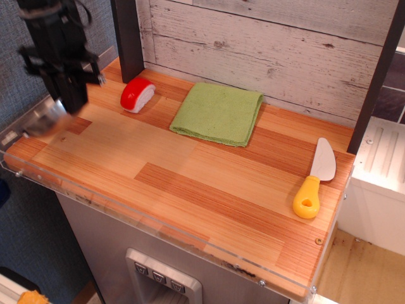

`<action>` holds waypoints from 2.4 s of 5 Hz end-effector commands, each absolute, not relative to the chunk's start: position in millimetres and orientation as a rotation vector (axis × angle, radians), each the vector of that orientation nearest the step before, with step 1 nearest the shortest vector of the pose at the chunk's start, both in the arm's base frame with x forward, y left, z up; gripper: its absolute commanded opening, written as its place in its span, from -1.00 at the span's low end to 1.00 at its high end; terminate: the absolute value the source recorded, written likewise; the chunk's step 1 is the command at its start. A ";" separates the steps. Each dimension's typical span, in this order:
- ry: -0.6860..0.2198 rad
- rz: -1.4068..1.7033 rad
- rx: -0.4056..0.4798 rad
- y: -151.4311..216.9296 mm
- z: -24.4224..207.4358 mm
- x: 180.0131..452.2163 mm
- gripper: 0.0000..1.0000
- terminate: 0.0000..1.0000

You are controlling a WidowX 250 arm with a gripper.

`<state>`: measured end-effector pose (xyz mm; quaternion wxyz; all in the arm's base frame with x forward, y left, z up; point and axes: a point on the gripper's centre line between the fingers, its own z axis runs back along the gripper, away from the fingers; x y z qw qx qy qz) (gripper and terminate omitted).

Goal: Put the bowl under the sushi.

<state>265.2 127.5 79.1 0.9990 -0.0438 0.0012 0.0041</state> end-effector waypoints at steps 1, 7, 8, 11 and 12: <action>0.001 -0.029 -0.057 126.5 67.8 270.6 -1.00 -1.00; -0.199 0.099 -0.031 103.8 161.0 236.8 1.00 -1.00; -0.164 0.152 -0.031 108.6 160.3 235.9 1.00 -1.00; -0.105 0.083 0.030 105.8 148.7 246.5 1.00 -1.00; -0.105 0.083 0.030 105.8 148.7 246.5 1.00 1.00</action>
